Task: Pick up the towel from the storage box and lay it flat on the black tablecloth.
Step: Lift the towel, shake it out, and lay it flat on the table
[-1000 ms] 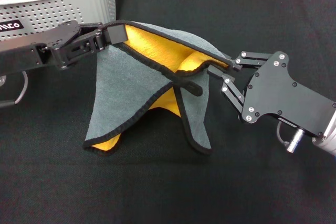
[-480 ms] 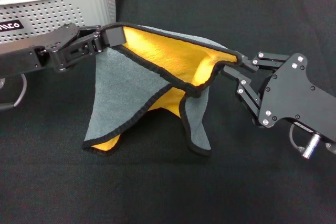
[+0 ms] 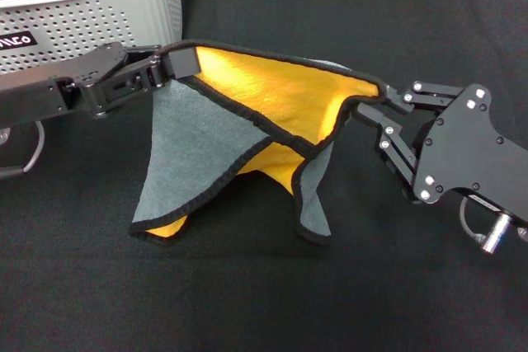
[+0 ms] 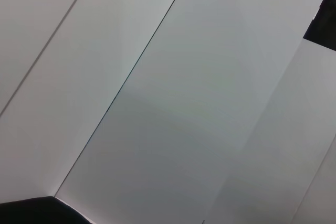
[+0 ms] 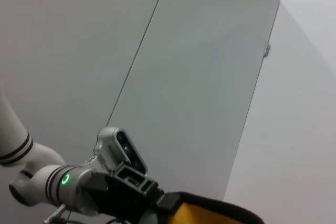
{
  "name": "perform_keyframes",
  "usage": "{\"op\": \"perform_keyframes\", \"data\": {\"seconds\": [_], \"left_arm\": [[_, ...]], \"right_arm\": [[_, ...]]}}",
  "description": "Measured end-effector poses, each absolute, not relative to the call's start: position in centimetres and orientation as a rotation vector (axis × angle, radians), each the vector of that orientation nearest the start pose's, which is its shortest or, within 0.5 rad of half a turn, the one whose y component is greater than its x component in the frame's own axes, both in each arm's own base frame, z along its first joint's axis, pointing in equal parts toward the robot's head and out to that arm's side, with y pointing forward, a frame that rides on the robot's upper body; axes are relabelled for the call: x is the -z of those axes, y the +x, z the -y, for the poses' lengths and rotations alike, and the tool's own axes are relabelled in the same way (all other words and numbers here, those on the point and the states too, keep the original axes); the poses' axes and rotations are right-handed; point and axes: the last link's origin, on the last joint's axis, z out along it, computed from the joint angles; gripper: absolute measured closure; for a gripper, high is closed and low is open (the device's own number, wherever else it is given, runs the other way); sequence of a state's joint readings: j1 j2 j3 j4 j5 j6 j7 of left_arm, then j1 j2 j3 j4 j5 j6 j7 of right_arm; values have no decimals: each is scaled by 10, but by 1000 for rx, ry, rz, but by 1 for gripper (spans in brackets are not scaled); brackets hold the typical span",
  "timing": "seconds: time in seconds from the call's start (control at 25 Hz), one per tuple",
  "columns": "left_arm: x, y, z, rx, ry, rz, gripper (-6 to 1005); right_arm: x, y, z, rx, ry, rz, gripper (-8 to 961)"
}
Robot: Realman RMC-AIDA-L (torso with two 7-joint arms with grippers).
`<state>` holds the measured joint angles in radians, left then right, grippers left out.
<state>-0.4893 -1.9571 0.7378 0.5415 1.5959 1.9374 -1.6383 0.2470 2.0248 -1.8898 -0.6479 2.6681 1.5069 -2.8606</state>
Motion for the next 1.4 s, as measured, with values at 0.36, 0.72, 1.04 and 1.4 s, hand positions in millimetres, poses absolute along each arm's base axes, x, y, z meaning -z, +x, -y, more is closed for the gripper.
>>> {"op": "perform_keyframes", "data": {"seconds": [0.36, 0.72, 1.04, 1.4], "left_arm": [[-61, -239, -300, 1385, -2715, 855, 976], [-59, -239, -299, 1380, -2723, 859, 975], [-55, -237, -299, 1373, -2740, 858, 976], [-55, -237, -299, 1376, -2740, 856, 976]], "right_arm": [[33, 201, -257, -1276, -2162, 334, 801], [28, 202, -261, -1295, -2150, 306, 799], [25, 198, -261, -1340, -2147, 302, 797], [21, 197, -266, -1378, -2159, 249, 794]]}}
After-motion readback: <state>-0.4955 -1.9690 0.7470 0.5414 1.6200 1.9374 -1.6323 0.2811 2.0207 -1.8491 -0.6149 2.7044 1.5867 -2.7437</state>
